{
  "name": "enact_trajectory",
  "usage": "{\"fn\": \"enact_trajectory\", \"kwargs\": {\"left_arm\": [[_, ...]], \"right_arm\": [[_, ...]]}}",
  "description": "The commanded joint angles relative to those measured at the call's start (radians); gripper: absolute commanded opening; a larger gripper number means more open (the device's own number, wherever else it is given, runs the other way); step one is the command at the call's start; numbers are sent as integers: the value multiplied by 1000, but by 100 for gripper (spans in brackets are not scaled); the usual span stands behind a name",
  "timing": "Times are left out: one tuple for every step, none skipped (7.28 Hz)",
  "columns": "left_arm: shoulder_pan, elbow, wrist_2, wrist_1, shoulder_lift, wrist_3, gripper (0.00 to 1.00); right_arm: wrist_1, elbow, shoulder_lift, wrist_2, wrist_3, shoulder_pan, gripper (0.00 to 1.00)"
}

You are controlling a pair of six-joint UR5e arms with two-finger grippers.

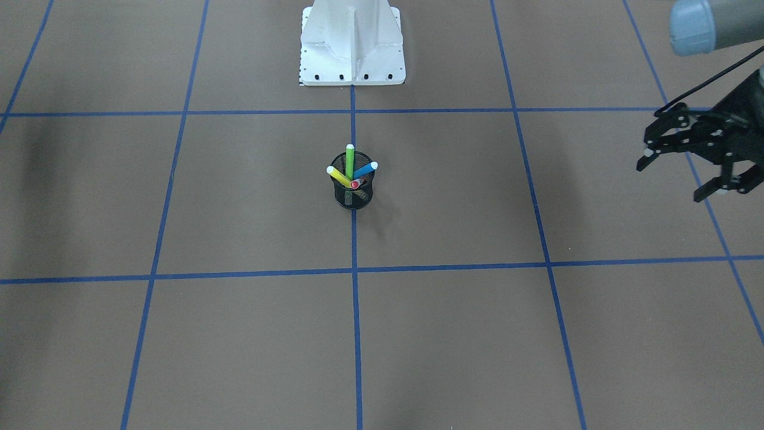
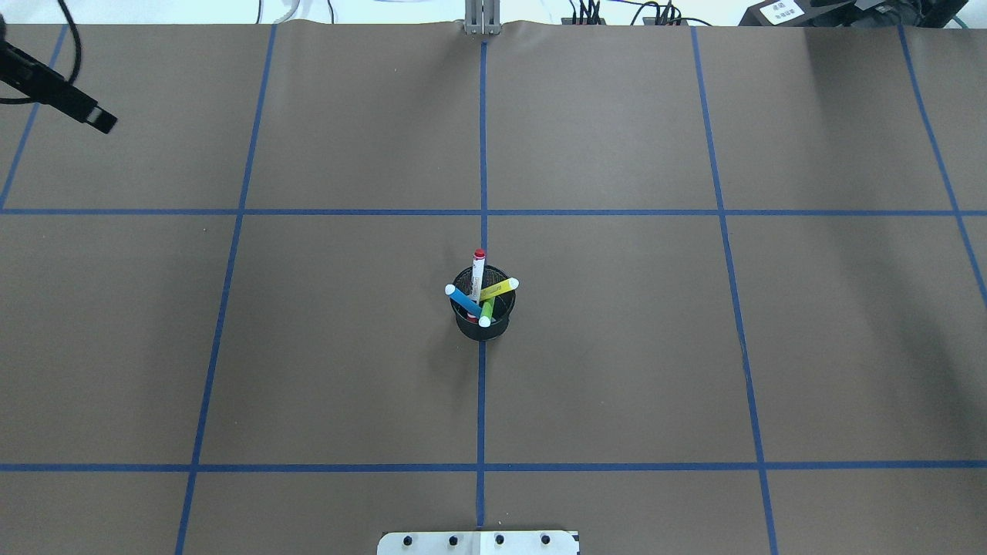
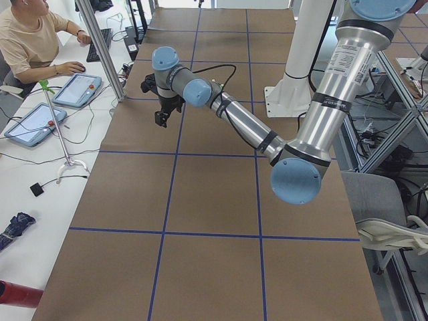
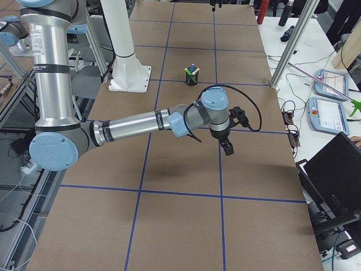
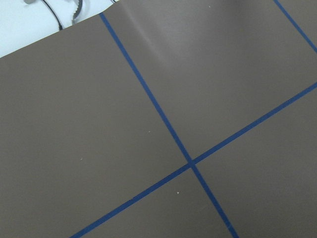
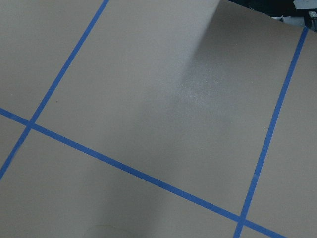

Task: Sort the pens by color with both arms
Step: 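Move the left gripper over the black mesh pen cup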

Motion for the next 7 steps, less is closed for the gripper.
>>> {"fn": "enact_trajectory", "kwargs": {"left_arm": [[159, 18, 84, 202, -177, -55, 100], [241, 40, 156, 238, -249, -148, 100], [312, 125, 193, 241, -335, -207, 100], [329, 255, 201, 250, -439, -215, 100], [368, 352, 198, 253, -523, -278, 100], [398, 458, 193, 253, -615, -327, 100], [411, 516, 189, 264, -660, -336, 100]], "right_arm": [[-1, -1, 0, 0, 0, -3, 100], [-1, -1, 0, 0, 0, -3, 100], [-1, -1, 0, 0, 0, -3, 100], [-1, -4, 0, -2, 0, -3, 100], [-1, -8, 0, -2, 0, -3, 100], [-1, -9, 0, -3, 0, -3, 100], [-1, -11, 0, -5, -1, -3, 100]]}}
